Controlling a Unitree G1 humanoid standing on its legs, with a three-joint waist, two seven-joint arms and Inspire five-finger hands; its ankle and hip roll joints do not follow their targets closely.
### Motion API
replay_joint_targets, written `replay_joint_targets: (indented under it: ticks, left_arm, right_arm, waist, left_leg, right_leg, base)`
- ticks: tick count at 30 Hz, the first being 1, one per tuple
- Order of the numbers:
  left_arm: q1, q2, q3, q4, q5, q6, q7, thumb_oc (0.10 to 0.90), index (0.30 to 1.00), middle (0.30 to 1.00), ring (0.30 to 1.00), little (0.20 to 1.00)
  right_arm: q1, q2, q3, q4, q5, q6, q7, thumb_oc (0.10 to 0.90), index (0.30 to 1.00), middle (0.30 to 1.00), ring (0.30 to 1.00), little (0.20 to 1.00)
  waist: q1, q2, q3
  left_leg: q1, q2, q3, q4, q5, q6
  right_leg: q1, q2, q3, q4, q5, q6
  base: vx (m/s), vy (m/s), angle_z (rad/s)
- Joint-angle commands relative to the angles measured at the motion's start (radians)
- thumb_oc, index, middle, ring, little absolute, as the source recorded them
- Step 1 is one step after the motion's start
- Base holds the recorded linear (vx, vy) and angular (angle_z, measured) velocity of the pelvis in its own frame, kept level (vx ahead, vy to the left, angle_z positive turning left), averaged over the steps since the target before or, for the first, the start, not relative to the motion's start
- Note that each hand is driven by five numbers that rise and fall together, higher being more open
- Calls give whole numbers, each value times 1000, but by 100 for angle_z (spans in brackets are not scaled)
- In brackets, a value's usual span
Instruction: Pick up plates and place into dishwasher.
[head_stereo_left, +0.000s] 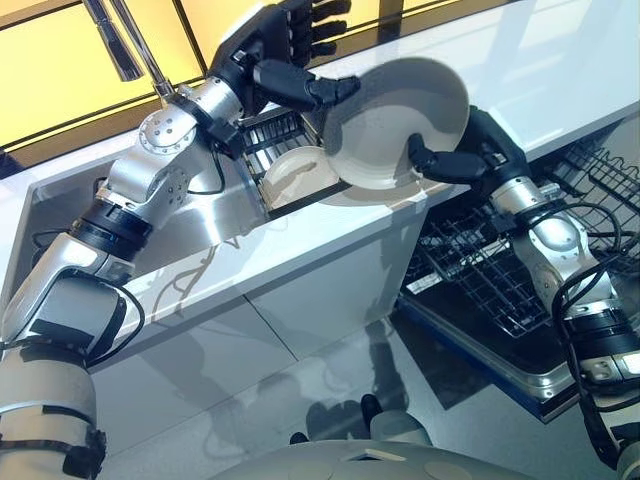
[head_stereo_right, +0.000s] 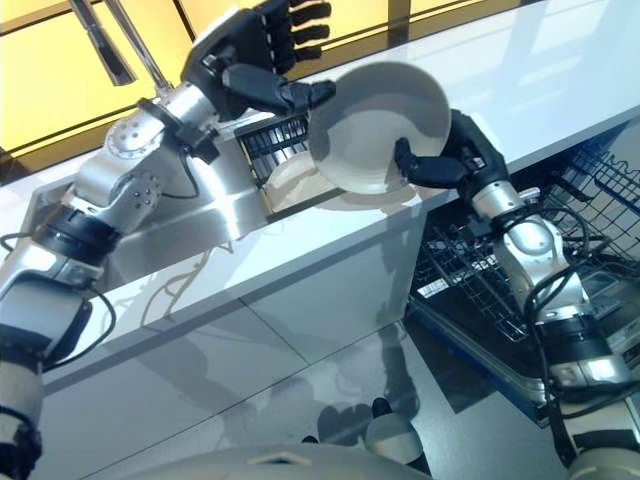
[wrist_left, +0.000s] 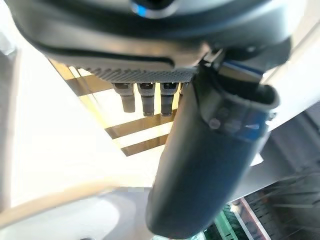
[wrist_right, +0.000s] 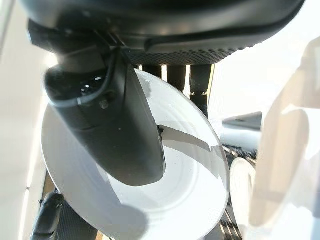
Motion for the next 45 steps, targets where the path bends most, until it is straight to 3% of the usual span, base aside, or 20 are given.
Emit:
replay_joint_targets:
  ticks: [1,2,7,12,13,18,22,33,39,43,45]
  left_arm:
    - [-85,98,128,151,89,-83,40,800,900,900,900,900]
    - [-69,110,129,174,176,-86,32,800,900,900,900,900]
    - [-33,173,124,243,341,-105,6,800,900,900,900,900]
    - [12,182,144,242,327,-107,-14,800,900,900,900,900]
    - [42,170,167,231,325,-106,-21,800,900,900,900,900]
    - [116,150,210,189,316,-120,-45,800,900,900,900,900]
    - [241,93,269,102,282,-125,-61,800,900,900,900,900]
    - [312,71,305,57,263,-133,-66,800,900,900,900,900]
    - [340,45,311,17,268,-129,-55,800,900,900,900,900]
    - [351,36,309,0,266,-145,-53,800,900,900,900,900]
    - [353,40,303,-16,258,-144,-49,800,900,900,900,900]
  right_arm:
    - [-86,-64,-113,-15,50,-149,-61,100,300,300,300,200]
    - [-78,-69,-131,-17,47,-150,-70,100,300,300,300,200]
    - [-37,-115,-205,-11,41,-170,-93,100,300,300,300,200]
    - [21,-155,-278,-20,-10,-192,-116,100,300,300,300,200]
    - [55,-174,-314,-24,-64,-202,-129,100,300,300,300,200]
    - [128,-204,-388,-47,-107,-213,-139,100,300,300,300,200]
    - [240,-244,-517,-53,-142,-225,-145,100,300,300,300,200]
    - [406,-272,-631,-61,-272,-232,-112,100,300,300,300,200]
    - [494,-261,-603,-53,-465,-191,-74,100,300,300,300,200]
    - [512,-260,-539,-50,-665,-81,-116,100,300,300,300,200]
    - [511,-260,-506,-42,-690,-39,-123,100,300,300,300,200]
  waist:
    - [15,-8,-93]
    - [14,-9,-92]
    - [8,-9,-87]
    - [-4,-13,-81]
    - [-13,-16,-78]
    - [-27,-22,-73]
    - [-50,-33,-65]
    - [-72,-46,-52]
    - [-72,-54,-45]
    - [-71,-54,-37]
    - [-70,-53,-33]
  left_leg:
    - [32,-24,-12,15,-77,21]
    - [32,-24,-12,15,-78,21]
    - [31,-26,-10,16,-79,23]
    - [27,-27,-4,19,-79,25]
    - [26,-27,0,19,-78,25]
    - [26,-26,9,20,-79,26]
    - [28,-26,17,18,-81,26]
    - [28,-23,34,18,-81,27]
    - [19,-25,43,18,-74,29]
    - [23,-26,42,19,-76,31]
    - [25,-26,42,19,-75,31]
  right_leg:
    - [10,27,-12,57,-76,68]
    - [11,27,-10,57,-76,68]
    - [6,28,-6,61,-75,69]
    - [-2,29,-1,67,-74,70]
    - [-7,31,4,71,-73,69]
    - [-13,33,9,79,-74,69]
    - [-21,40,22,86,-73,67]
    - [-26,39,19,90,-73,73]
    - [-38,37,20,88,-63,74]
    - [-35,34,17,89,-65,77]
    - [-34,34,15,90,-63,78]
  base:
    - [3,12,-5]
    - [3,12,-6]
    - [0,3,-1]
    - [0,0,0]
    - [0,0,0]
    - [5,7,-3]
    - [15,28,-12]
    - [-4,3,-7]
    - [-38,-5,-5]
    - [-17,-3,-1]
    - [0,0,0]
